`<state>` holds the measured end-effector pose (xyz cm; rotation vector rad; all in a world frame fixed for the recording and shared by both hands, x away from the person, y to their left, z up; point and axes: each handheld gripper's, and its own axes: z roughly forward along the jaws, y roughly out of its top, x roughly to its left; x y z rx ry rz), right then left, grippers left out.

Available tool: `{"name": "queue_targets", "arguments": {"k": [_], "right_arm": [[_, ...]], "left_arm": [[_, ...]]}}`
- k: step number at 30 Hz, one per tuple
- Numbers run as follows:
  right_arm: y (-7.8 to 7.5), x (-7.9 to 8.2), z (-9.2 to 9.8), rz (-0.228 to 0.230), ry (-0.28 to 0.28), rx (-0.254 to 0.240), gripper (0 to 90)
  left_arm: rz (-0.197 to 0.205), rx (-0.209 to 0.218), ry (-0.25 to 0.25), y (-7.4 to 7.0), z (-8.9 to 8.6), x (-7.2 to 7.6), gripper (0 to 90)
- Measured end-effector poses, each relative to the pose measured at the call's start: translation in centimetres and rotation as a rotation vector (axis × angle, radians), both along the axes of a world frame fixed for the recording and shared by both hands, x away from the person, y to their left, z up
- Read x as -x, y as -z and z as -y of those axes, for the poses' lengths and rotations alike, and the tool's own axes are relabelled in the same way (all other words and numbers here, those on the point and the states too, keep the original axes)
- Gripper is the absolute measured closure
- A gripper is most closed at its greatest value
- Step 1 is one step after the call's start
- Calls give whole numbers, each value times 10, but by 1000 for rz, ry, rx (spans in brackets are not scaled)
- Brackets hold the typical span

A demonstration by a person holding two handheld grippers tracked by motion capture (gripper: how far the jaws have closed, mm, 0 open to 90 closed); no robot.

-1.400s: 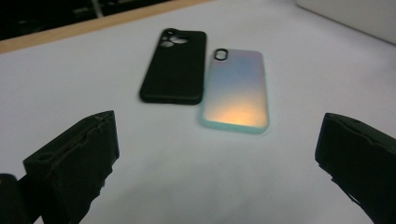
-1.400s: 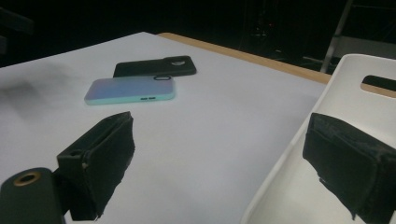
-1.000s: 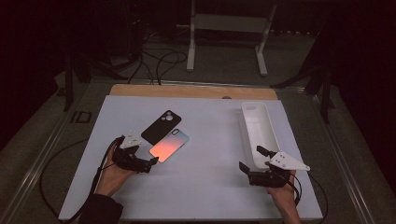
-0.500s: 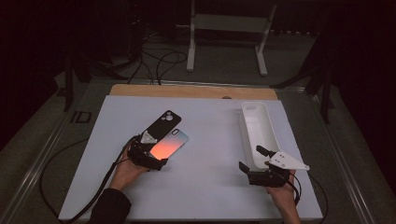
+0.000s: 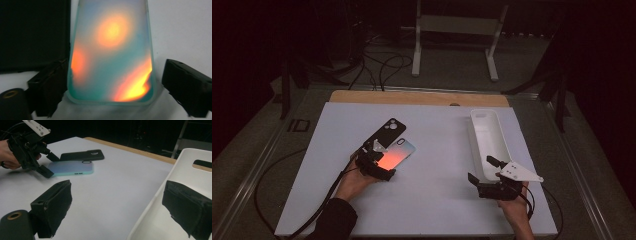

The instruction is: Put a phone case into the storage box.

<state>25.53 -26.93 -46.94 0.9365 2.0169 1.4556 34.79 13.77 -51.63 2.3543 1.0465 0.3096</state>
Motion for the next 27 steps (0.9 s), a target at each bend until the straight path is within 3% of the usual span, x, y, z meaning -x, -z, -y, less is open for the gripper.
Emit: {"name": "queue_targets", "arguments": {"k": [4,18,27], "right_arm": [[0,0,0,-5,1,2,88],[1,-1,-1,-7,-3,4,88],[1,-2,-3,-10,-8,9,88]], "left_arm": [[-6,-18,17,-1,7,-3,159],[-53,-31,58,-3,17,-21,153],[-99,-77,84,-6,22,-28,142]]}}
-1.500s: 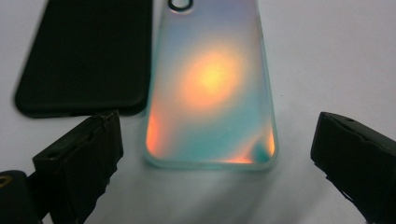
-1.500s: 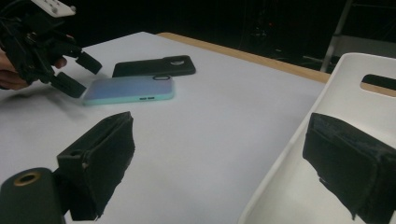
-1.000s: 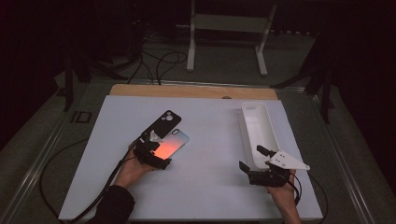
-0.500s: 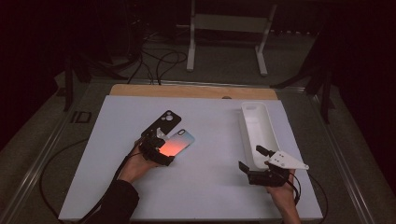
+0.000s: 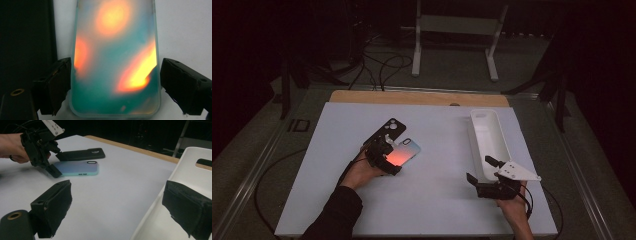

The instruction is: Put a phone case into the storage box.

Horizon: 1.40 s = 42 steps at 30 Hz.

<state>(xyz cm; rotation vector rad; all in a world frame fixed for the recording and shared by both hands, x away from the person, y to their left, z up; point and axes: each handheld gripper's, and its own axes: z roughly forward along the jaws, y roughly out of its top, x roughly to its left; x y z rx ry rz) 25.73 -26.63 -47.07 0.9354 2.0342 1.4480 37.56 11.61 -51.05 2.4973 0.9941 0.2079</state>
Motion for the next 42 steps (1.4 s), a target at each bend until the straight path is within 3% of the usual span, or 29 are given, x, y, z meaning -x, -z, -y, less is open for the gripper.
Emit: {"name": "queue_targets", "arguments": {"k": [10,21,27,42], "right_arm": [[-1,0,1,3,1,-6,88],[-1,0,1,-2,1,-5,88],[-1,-1,0,-8,2,-9,88],[-4,-3,2,-58,-26,-89,87]], "left_arm": [[17,-3,-5,-1,0,2,171],[70,50,-17,-4,0,12,172],[125,84,-28,-16,-2,22,172],[275,171,-65,-37,-19,58,171]]}}
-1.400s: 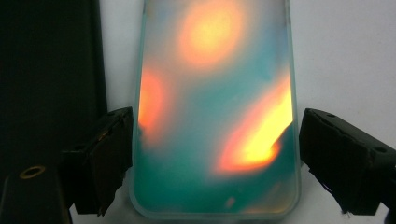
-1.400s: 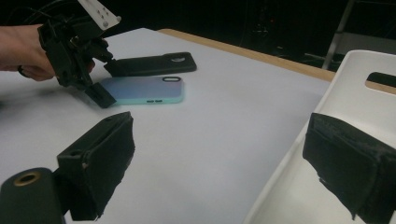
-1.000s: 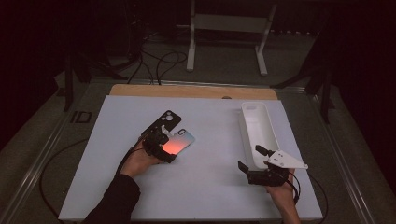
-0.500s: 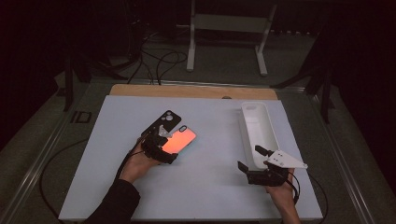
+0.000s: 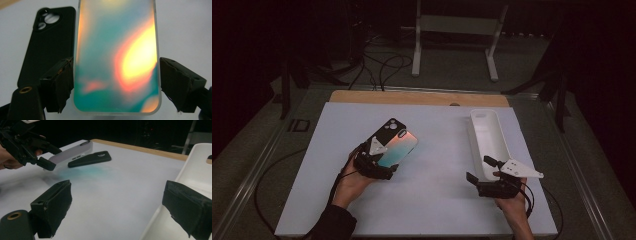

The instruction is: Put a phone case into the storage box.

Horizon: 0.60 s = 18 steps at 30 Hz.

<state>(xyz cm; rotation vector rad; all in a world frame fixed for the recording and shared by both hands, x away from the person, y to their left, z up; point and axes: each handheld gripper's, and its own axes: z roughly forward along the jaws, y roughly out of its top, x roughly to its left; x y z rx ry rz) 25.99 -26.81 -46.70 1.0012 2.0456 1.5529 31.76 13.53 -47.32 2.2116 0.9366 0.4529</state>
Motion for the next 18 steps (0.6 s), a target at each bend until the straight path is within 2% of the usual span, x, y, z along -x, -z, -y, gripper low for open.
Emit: {"name": "queue_targets", "arguments": {"k": [3,4,8,18], "right_arm": [[-1,-1,0,-7,-3,-5,87],[-2,-1,0,-11,-4,-6,87],[-7,-6,-3,-33,-15,-14,87],[-21,-24,-25,-70,-74,16,87]], "left_arm": [[23,10,-1,-2,0,5,171],[46,31,0,-4,1,9,171],[94,54,5,-9,4,17,171],[132,66,37,-18,10,26,171]]}}
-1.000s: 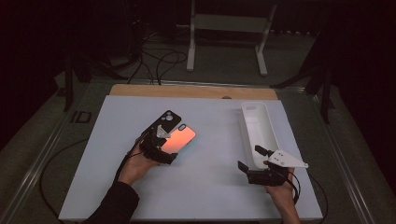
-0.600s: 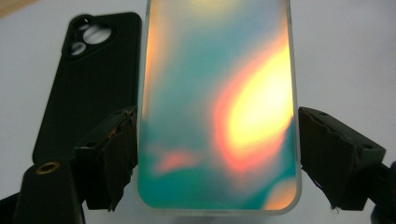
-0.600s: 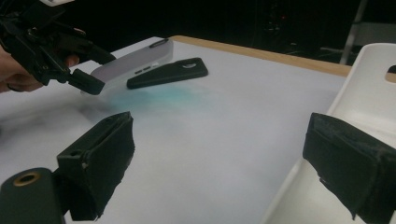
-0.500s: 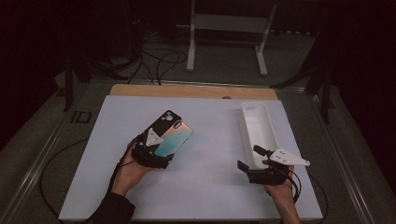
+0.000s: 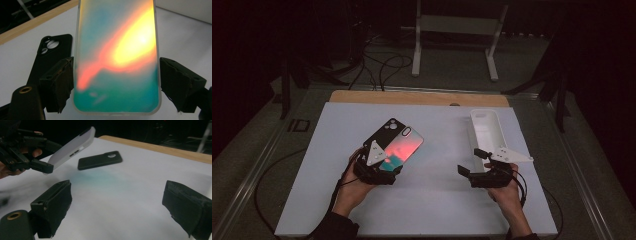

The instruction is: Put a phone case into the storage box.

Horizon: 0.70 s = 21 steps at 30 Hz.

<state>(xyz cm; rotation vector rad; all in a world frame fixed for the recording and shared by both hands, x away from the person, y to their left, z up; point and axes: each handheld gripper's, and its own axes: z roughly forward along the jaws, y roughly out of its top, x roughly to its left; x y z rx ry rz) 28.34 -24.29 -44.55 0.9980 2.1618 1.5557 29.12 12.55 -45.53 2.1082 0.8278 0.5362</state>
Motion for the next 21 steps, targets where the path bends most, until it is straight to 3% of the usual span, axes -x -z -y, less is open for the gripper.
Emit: {"name": "queue_targets", "arguments": {"k": [8,12,21], "right_arm": [[-6,-8,-23,-19,-54,8,87],[-11,-12,-39,-32,-83,1,87],[-17,-25,-72,-95,-146,-13,101]], "left_arm": [[8,7,24,-1,7,3,171],[18,9,59,-4,20,8,171],[27,6,98,-5,33,14,171]]}}
